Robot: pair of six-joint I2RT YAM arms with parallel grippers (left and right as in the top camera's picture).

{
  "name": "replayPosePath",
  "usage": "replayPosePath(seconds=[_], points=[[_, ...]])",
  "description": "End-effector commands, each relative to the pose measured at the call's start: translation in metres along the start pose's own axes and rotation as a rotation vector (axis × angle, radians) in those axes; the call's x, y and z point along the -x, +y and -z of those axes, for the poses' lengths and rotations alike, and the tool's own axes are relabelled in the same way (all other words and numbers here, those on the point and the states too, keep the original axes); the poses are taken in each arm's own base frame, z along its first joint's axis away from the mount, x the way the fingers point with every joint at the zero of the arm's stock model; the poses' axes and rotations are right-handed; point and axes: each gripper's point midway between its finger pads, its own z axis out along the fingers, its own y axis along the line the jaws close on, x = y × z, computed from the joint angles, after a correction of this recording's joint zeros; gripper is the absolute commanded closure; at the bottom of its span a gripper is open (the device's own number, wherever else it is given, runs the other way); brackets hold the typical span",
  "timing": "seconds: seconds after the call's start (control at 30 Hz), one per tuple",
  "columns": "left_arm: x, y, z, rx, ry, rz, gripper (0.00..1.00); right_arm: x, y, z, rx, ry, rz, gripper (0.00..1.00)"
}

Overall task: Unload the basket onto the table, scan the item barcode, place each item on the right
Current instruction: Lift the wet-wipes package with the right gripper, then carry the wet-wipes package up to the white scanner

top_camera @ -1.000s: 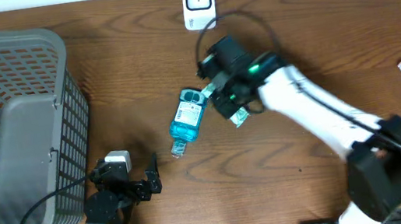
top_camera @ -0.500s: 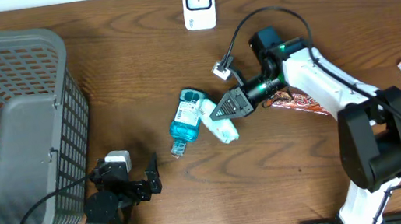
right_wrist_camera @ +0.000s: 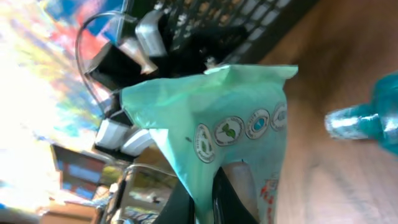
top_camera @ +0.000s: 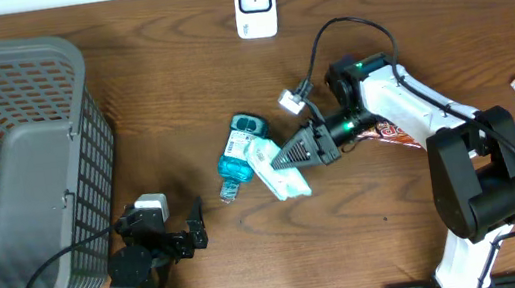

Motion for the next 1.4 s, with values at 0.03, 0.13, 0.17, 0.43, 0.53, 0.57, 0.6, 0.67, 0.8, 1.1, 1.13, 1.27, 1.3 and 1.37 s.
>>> replayPosePath(seconds=[0.03, 0.13, 0.17, 0.43, 0.53, 0.57, 0.6, 0.67, 0.8, 1.1, 1.13, 1.27, 1.3, 1.37], points=[[-0.013, -0.001, -0.003, -0.010, 0.035, -0.017, 0.02, -0.006, 0.023, 0.003, 0.043, -0.038, 0.290, 0.99], [-0.013, -0.001, -0.003, -0.010, 0.035, -0.017, 0.02, -0.016, 0.033, 0.003, 0.049, -0.004, 0.326, 0.99], [-0.013, -0.001, -0.003, -0.010, 0.035, -0.017, 0.02, -0.017, 0.033, 0.002, 0.049, 0.005, 0.326, 0.99], [-0.013, -0.001, -0.003, -0.010, 0.035, -0.017, 0.02, -0.021, 0.034, -0.001, 0.052, 0.032, 0.330, 0.99], [-0.013, -0.001, -0.003, -0.010, 0.035, -0.017, 0.02, -0.022, 0.035, -0.002, 0.055, 0.039, 0.324, 0.99], [-0.013, -0.001, -0.003, -0.010, 0.035, -0.017, 0.02, -0.023, 0.035, -0.003, 0.057, 0.041, 0.319, 0.99], [-0.013, -0.001, -0.003, -0.010, 0.035, -0.017, 0.02, -0.023, 0.035, -0.004, 0.058, 0.043, 0.316, 0.99], [-0.013, -0.001, -0.003, -0.010, 0.035, -0.017, 0.02, -0.024, 0.036, -0.006, 0.062, 0.048, 0.317, 0.99], [-0.013, -0.001, -0.003, -0.010, 0.035, -0.017, 0.02, -0.025, 0.038, -0.009, 0.070, 0.059, 0.320, 0.99], [-0.013, -0.001, -0.003, -0.010, 0.035, -0.017, 0.02, -0.015, 0.049, -0.004, 0.020, 0.140, 0.253, 0.98], [-0.013, -0.001, -0.003, -0.010, 0.035, -0.017, 0.02, -0.013, 0.053, -0.003, 0.010, 0.150, 0.258, 0.98], [-0.013, -0.001, -0.003, -0.010, 0.035, -0.017, 0.02, -0.010, 0.074, 0.001, -0.034, 0.186, 0.330, 0.98], [-0.013, -0.001, -0.003, -0.010, 0.035, -0.017, 0.02, -0.011, 0.079, 0.002, -0.044, 0.194, 0.355, 0.99], [-0.013, -0.001, -0.003, -0.010, 0.035, -0.017, 0.02, -0.015, 0.088, 0.005, -0.076, 0.220, 0.390, 0.98]])
